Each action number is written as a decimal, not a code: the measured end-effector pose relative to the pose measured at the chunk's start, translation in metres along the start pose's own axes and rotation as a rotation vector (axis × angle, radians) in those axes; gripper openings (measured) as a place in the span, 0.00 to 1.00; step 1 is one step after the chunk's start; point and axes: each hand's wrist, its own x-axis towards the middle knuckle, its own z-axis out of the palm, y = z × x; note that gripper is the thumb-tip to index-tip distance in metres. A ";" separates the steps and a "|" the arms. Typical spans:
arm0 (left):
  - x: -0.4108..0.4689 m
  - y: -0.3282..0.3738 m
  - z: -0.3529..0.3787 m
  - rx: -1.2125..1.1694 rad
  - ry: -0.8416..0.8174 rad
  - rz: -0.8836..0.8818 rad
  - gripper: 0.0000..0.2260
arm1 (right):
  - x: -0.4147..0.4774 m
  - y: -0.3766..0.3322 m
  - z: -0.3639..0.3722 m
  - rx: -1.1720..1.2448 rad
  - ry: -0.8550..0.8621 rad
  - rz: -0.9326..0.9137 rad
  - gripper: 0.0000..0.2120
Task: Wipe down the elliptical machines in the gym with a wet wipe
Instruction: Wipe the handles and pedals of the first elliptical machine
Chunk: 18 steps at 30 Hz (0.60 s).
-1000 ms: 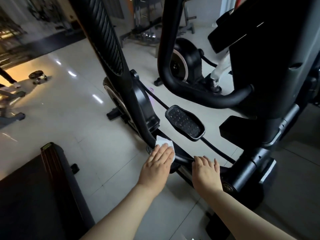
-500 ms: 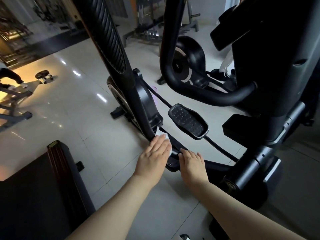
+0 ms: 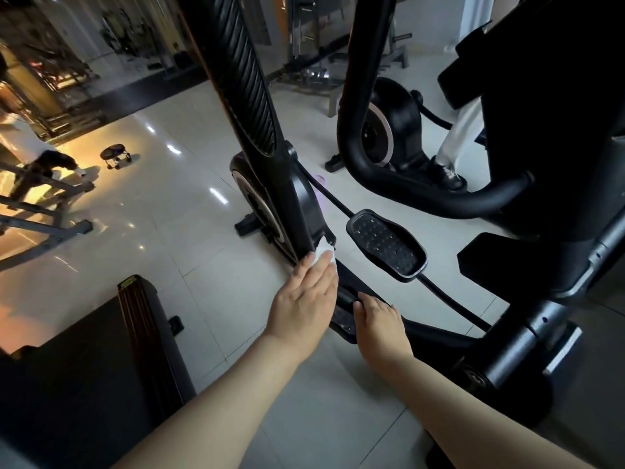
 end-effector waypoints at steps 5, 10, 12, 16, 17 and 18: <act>0.003 -0.002 -0.005 0.043 0.012 0.075 0.24 | -0.001 0.000 0.001 -0.005 0.004 -0.004 0.21; 0.018 -0.032 -0.023 0.060 0.188 -0.010 0.30 | 0.003 -0.006 -0.002 0.009 -0.018 0.012 0.20; 0.014 -0.029 -0.019 0.072 0.157 0.038 0.32 | 0.002 -0.007 -0.002 0.020 -0.014 0.011 0.20; 0.007 -0.031 -0.014 0.053 0.211 0.077 0.31 | 0.003 -0.002 -0.001 0.033 -0.015 -0.013 0.21; 0.008 -0.034 -0.018 0.045 0.251 0.043 0.29 | 0.002 -0.001 -0.001 0.051 -0.007 -0.023 0.21; 0.009 -0.037 -0.021 0.034 0.284 0.005 0.28 | 0.000 -0.004 -0.002 0.120 0.021 -0.027 0.21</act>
